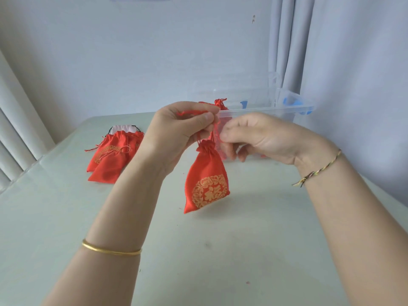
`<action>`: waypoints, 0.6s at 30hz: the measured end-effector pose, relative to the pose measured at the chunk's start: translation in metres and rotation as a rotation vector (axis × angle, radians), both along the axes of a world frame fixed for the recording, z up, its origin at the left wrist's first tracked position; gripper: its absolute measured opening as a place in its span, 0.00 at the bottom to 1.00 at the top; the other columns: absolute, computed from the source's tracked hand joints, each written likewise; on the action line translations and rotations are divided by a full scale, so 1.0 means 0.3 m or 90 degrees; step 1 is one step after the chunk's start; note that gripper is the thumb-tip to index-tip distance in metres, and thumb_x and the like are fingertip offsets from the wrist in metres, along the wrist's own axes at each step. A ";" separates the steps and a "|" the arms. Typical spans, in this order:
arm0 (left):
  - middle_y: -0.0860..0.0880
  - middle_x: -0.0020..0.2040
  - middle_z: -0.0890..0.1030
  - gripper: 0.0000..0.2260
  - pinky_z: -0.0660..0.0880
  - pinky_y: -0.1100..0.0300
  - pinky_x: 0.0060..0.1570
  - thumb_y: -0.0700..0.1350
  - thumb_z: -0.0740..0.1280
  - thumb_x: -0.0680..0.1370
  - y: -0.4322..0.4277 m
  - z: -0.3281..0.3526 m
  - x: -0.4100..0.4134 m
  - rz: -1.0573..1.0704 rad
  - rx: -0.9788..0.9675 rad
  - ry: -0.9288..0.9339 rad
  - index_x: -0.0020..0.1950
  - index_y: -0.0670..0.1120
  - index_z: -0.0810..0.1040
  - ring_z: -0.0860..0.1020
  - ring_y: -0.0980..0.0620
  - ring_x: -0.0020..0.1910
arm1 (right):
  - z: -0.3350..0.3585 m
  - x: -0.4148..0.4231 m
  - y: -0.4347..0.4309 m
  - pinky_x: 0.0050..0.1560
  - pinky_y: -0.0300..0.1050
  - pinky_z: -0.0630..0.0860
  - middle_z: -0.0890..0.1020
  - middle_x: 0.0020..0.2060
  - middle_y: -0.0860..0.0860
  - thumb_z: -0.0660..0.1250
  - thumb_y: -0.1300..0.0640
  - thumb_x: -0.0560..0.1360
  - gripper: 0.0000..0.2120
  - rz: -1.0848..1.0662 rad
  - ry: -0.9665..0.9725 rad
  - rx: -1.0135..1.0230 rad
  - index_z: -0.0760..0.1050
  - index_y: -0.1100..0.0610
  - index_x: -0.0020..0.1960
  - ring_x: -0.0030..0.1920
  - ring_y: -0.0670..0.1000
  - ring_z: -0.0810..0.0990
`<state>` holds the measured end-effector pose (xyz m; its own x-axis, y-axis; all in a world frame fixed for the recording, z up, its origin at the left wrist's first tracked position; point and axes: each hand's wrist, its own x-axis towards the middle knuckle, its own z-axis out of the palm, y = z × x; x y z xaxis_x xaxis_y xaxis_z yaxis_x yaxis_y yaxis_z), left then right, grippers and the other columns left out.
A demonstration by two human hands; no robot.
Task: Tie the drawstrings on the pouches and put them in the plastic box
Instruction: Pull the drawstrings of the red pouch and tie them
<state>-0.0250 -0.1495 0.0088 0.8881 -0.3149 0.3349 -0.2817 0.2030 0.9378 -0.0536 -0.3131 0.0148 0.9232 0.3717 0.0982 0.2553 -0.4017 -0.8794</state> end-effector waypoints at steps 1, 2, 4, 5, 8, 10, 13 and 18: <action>0.47 0.34 0.80 0.07 0.76 0.66 0.37 0.31 0.64 0.75 0.001 0.000 -0.001 -0.007 0.018 -0.010 0.45 0.40 0.80 0.76 0.56 0.31 | -0.001 -0.002 0.002 0.31 0.36 0.70 0.77 0.26 0.47 0.60 0.58 0.77 0.17 -0.028 0.005 -0.040 0.73 0.57 0.31 0.30 0.46 0.74; 0.47 0.35 0.80 0.08 0.76 0.66 0.38 0.30 0.63 0.75 0.002 0.000 -0.003 -0.017 0.044 -0.027 0.45 0.40 0.80 0.76 0.55 0.32 | -0.004 0.003 0.004 0.31 0.36 0.70 0.78 0.27 0.47 0.59 0.57 0.78 0.16 -0.067 0.001 -0.051 0.74 0.55 0.32 0.30 0.45 0.75; 0.46 0.37 0.80 0.10 0.76 0.66 0.39 0.29 0.63 0.75 0.005 0.003 -0.008 -0.030 0.116 -0.090 0.45 0.42 0.80 0.76 0.55 0.33 | -0.015 0.028 0.007 0.33 0.39 0.70 0.78 0.31 0.49 0.58 0.57 0.79 0.14 -0.160 -0.038 0.027 0.75 0.55 0.36 0.32 0.47 0.75; 0.46 0.39 0.80 0.11 0.76 0.66 0.40 0.29 0.63 0.75 0.005 0.005 -0.012 -0.024 0.159 -0.138 0.45 0.42 0.80 0.76 0.55 0.34 | -0.020 0.041 0.008 0.34 0.40 0.71 0.78 0.33 0.51 0.57 0.58 0.79 0.13 -0.191 -0.059 0.090 0.75 0.55 0.39 0.33 0.48 0.76; 0.47 0.41 0.81 0.13 0.76 0.64 0.44 0.29 0.64 0.74 -0.004 0.007 -0.022 0.046 0.278 -0.305 0.46 0.46 0.80 0.78 0.54 0.38 | -0.045 0.067 0.013 0.36 0.43 0.73 0.79 0.35 0.52 0.56 0.59 0.80 0.09 -0.137 -0.030 0.225 0.74 0.58 0.46 0.34 0.51 0.77; 0.48 0.42 0.80 0.14 0.76 0.61 0.47 0.31 0.65 0.73 -0.010 -0.003 -0.020 0.105 0.323 -0.390 0.50 0.48 0.80 0.78 0.53 0.41 | -0.061 0.068 0.019 0.37 0.45 0.74 0.80 0.34 0.51 0.57 0.58 0.80 0.08 -0.080 0.016 0.256 0.73 0.59 0.49 0.34 0.52 0.77; 0.53 0.42 0.80 0.15 0.75 0.58 0.50 0.34 0.65 0.72 -0.011 -0.019 -0.009 0.185 0.336 -0.456 0.55 0.48 0.79 0.78 0.53 0.44 | -0.064 0.068 0.022 0.38 0.45 0.74 0.81 0.33 0.51 0.57 0.58 0.79 0.09 -0.030 0.058 0.255 0.74 0.59 0.48 0.34 0.52 0.76; 0.52 0.43 0.81 0.15 0.75 0.58 0.50 0.34 0.65 0.72 -0.012 -0.027 -0.004 0.248 0.287 -0.473 0.56 0.48 0.79 0.79 0.52 0.45 | -0.069 0.071 0.017 0.37 0.41 0.68 0.79 0.37 0.52 0.58 0.58 0.78 0.11 0.005 0.092 0.256 0.76 0.57 0.41 0.34 0.49 0.75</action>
